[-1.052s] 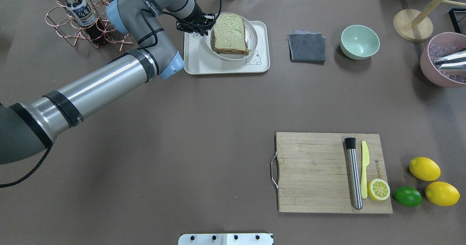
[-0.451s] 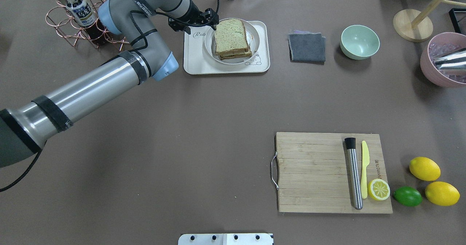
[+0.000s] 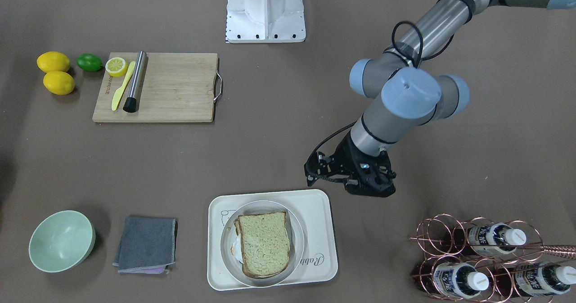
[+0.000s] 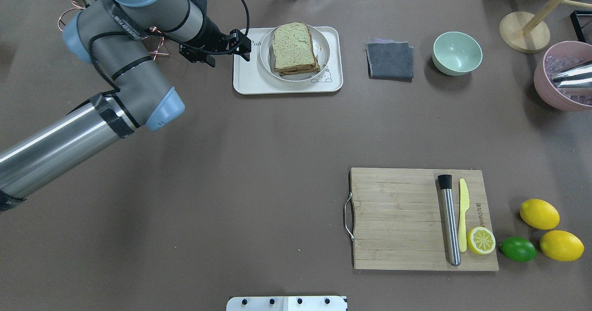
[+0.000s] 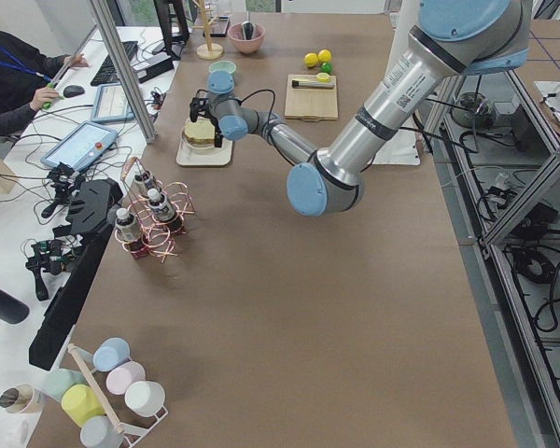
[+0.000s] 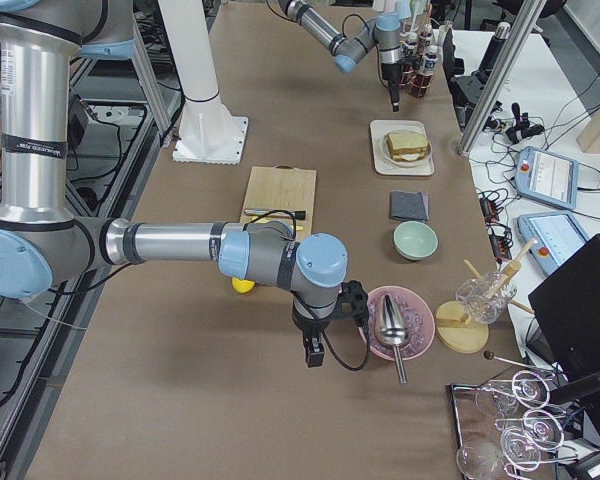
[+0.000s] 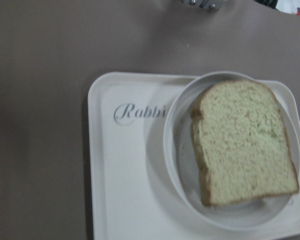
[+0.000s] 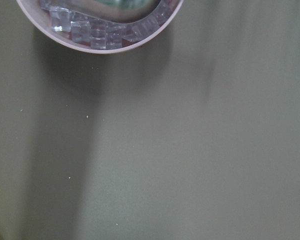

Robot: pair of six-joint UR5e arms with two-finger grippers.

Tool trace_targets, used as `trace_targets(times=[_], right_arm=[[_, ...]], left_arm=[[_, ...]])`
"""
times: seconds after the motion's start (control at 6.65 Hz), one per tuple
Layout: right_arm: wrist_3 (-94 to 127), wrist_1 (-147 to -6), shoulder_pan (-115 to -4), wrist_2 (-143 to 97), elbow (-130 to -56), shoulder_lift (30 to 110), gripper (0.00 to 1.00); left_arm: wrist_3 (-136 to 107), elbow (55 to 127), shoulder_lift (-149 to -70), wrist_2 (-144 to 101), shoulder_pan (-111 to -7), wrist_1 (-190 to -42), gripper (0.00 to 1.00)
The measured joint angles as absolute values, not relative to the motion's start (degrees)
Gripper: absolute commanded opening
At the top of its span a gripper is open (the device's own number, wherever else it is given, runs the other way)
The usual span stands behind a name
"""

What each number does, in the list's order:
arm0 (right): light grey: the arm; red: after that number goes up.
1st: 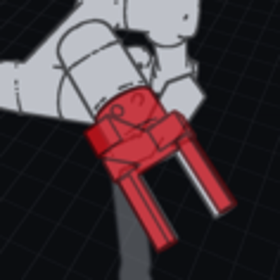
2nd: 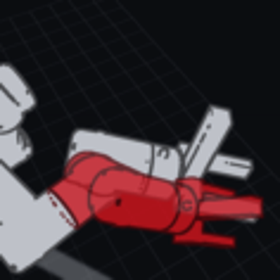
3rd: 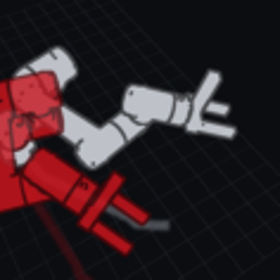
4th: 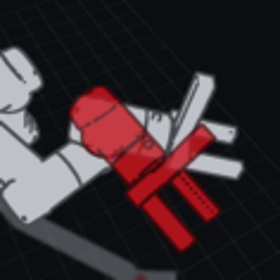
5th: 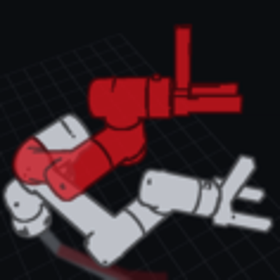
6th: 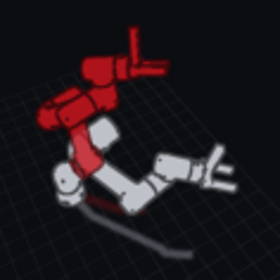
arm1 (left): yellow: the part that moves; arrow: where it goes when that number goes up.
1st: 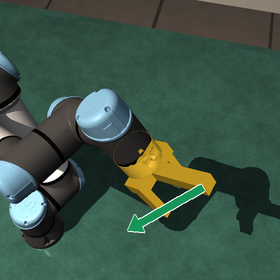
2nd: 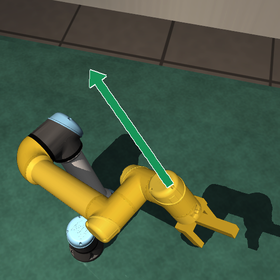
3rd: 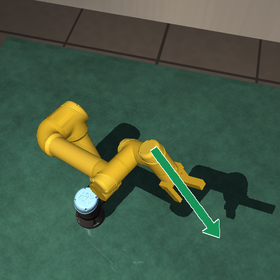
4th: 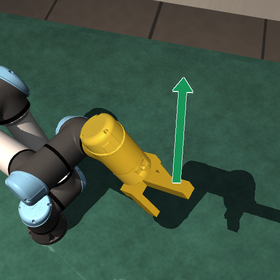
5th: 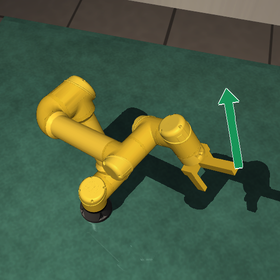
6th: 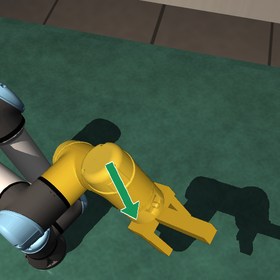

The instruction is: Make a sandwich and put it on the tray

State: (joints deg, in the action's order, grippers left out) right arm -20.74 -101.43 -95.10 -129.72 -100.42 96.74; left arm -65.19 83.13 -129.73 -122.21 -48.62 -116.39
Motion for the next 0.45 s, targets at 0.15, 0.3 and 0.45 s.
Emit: trace_targets(times=[0.15, 0.3, 0.45], right_arm=[[-20.7, -101.4, -95.1, -129.7, -100.4, 96.8, 1.0], [-20.7, -101.4, -95.1, -129.7, -100.4, 96.7, 1.0], [-20.7, -101.4, -95.1, -129.7, -100.4, 96.8, 1.0]], left_arm=[[-64.4, 93.7, -123.3, -122.8, -48.9, -111.0, 0.99], [-62.2, 102.8, -116.7, -123.0, -49.3, -107.1, 0.99], [-58.4, 109.4, -109.9, -123.2, -50.6, -104.9, 0.99]])
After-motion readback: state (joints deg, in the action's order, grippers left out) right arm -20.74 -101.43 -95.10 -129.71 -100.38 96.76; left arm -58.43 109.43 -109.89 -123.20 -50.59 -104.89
